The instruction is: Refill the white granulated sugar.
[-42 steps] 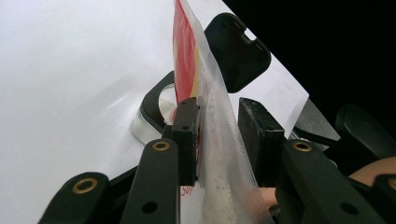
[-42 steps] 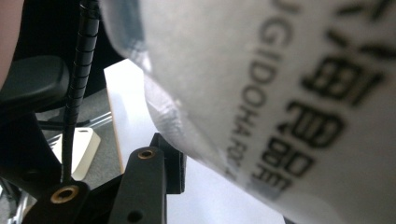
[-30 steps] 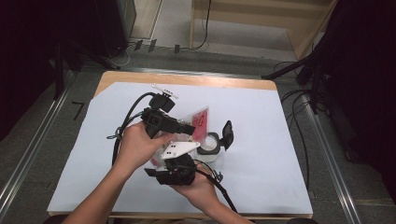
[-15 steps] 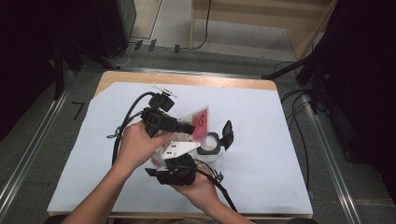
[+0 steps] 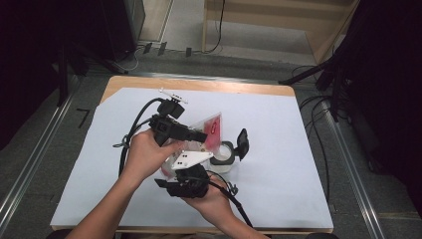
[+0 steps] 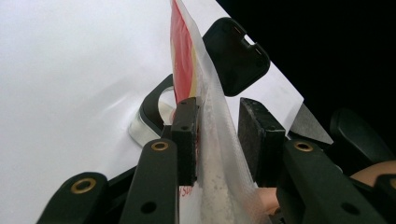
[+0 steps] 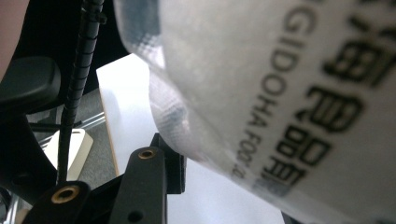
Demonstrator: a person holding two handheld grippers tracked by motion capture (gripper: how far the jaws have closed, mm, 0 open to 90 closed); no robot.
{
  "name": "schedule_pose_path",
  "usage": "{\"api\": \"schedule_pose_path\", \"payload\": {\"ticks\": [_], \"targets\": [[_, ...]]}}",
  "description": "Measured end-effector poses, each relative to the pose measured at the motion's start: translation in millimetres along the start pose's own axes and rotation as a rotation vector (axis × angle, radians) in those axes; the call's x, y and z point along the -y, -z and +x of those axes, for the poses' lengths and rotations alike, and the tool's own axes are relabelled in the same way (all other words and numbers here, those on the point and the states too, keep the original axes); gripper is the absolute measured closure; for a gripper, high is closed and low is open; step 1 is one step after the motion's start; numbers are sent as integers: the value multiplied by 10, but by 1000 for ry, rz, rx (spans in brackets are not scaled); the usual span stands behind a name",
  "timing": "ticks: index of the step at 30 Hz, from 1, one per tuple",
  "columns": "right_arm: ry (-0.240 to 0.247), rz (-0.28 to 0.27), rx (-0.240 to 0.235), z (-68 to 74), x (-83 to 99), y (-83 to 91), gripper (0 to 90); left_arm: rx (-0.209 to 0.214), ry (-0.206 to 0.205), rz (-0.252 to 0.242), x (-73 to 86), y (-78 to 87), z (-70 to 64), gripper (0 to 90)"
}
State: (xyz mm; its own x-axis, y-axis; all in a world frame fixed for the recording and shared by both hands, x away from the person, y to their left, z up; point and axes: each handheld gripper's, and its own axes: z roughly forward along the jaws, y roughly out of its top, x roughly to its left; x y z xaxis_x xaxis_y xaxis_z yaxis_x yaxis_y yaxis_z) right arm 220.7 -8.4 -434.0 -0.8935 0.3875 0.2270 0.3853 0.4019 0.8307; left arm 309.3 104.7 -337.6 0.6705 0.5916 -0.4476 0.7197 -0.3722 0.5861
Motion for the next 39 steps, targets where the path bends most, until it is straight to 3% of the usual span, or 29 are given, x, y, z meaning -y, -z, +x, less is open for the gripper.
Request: {"api": "schedule_pose_path", "payload": {"ticks": [6,17,31,39], "targets": [[-27,-7,13,7,-18,2,637,10,9,1,-32,-2,10,686],[-44,-38,12,-25,-50,34,631,3,-16,-3,-134,-8,-51,685],[-71,-71,9,-16,-135,62,619,5,5,-5,-205,47,-75,671],[-43,-61,31,-20,-129,60,637,-13,-26,-19,-162,77,-87,672]]}}
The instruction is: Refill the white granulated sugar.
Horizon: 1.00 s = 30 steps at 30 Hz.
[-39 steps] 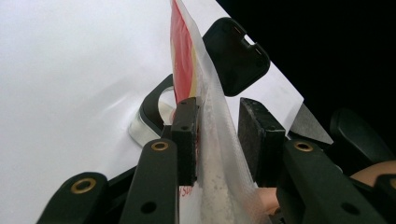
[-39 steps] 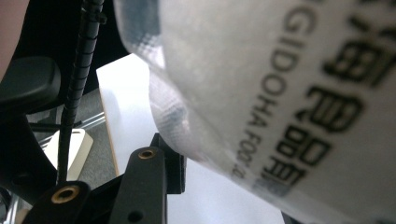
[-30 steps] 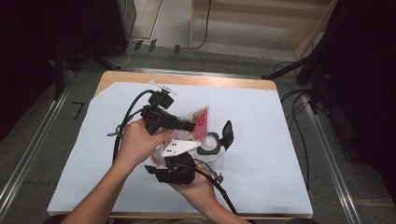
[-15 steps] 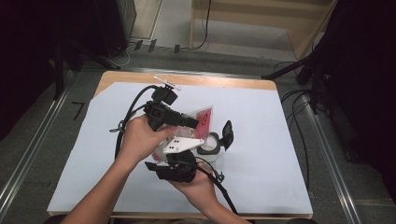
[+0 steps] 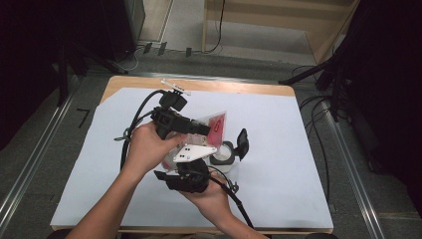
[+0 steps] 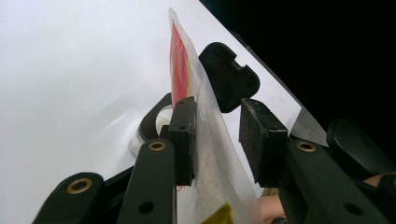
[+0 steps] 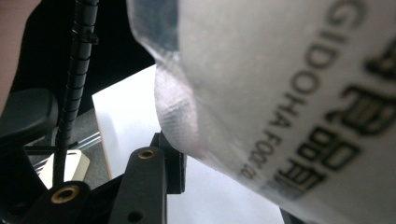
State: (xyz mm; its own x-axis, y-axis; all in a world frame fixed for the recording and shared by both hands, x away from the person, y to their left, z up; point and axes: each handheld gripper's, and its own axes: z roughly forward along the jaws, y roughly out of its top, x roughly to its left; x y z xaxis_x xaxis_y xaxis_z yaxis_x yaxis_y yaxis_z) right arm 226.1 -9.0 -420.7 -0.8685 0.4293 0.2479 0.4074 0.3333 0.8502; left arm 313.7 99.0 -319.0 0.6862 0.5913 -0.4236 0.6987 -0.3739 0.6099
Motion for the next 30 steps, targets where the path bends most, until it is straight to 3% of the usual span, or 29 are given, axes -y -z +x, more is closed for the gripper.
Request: {"api": "schedule_pose_path", "payload": {"ticks": [17,20,30], "targets": [[-25,-6,-10,-3,17,-2,615,-2,14,-5,8,-26,-6,696],[-21,-7,-25,3,17,-6,596,-4,4,-2,-10,-41,-18,699],[3,-9,-12,13,11,7,594,1,-7,-18,-33,-49,-48,702]]}}
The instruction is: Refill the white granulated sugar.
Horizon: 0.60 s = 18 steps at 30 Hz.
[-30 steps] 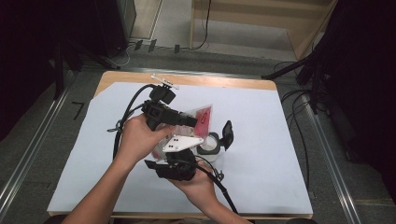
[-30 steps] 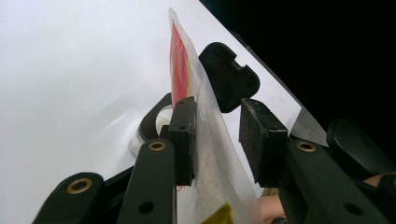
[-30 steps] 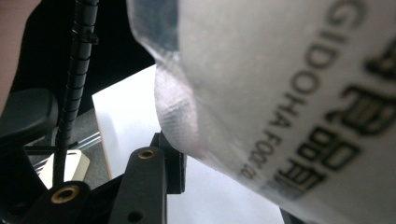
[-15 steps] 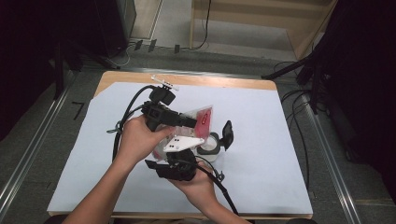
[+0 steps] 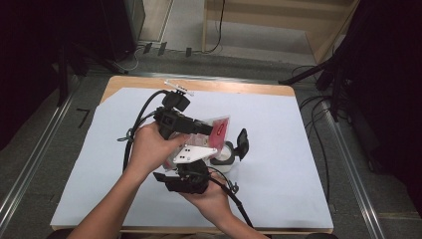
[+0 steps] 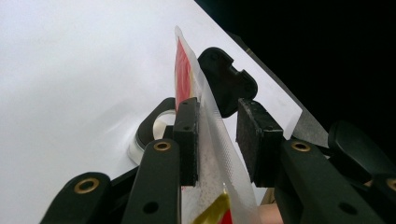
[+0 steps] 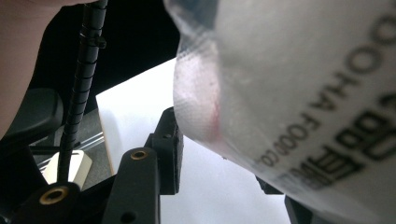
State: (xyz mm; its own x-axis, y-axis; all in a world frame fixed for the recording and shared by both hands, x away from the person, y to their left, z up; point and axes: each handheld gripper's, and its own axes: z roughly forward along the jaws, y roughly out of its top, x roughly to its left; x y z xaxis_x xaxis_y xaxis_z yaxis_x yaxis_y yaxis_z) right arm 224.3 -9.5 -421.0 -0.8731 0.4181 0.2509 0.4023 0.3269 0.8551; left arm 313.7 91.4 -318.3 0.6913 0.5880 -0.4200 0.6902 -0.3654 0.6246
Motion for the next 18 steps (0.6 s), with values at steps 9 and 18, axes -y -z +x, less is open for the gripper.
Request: {"api": "schedule_pose_path", "payload": {"ticks": [9,18], "targets": [[16,-8,27,-15,-16,21,655,-7,-25,-7,-27,14,-55,695],[24,-11,30,-12,-16,24,663,-8,-31,-14,-23,7,-67,692]]}}
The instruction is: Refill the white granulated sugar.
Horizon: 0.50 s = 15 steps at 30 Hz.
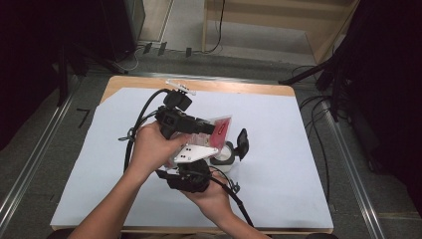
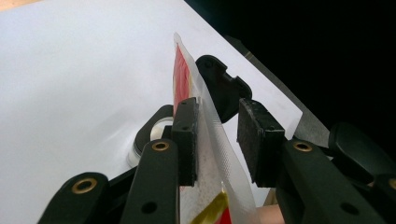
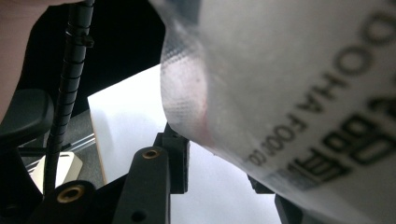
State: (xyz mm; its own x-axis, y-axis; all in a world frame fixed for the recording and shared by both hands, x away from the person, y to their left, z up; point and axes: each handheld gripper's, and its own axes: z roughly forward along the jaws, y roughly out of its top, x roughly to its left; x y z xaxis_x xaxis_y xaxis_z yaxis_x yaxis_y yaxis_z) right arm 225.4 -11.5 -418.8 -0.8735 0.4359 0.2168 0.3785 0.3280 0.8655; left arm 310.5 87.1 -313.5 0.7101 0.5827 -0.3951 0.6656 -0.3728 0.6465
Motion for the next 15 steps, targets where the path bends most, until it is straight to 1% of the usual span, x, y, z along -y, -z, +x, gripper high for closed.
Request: {"api": "schedule_pose_path", "payload": {"ticks": [1,4,5,8,12,15], "targets": [[-1,2,1,-3,4,-3,667,-3,-2,9,0,-13,10,692],[-4,7,7,-14,32,-23,671,0,1,11,10,-40,18,693],[1,6,11,-16,37,-25,672,5,3,6,11,-41,19,693],[4,3,11,-15,39,-26,671,2,2,10,10,-40,17,692],[-1,2,8,-11,41,-23,667,-4,-5,11,9,-41,7,691],[-3,2,7,-7,42,-22,664,-1,-5,13,10,-40,1,691]]}}
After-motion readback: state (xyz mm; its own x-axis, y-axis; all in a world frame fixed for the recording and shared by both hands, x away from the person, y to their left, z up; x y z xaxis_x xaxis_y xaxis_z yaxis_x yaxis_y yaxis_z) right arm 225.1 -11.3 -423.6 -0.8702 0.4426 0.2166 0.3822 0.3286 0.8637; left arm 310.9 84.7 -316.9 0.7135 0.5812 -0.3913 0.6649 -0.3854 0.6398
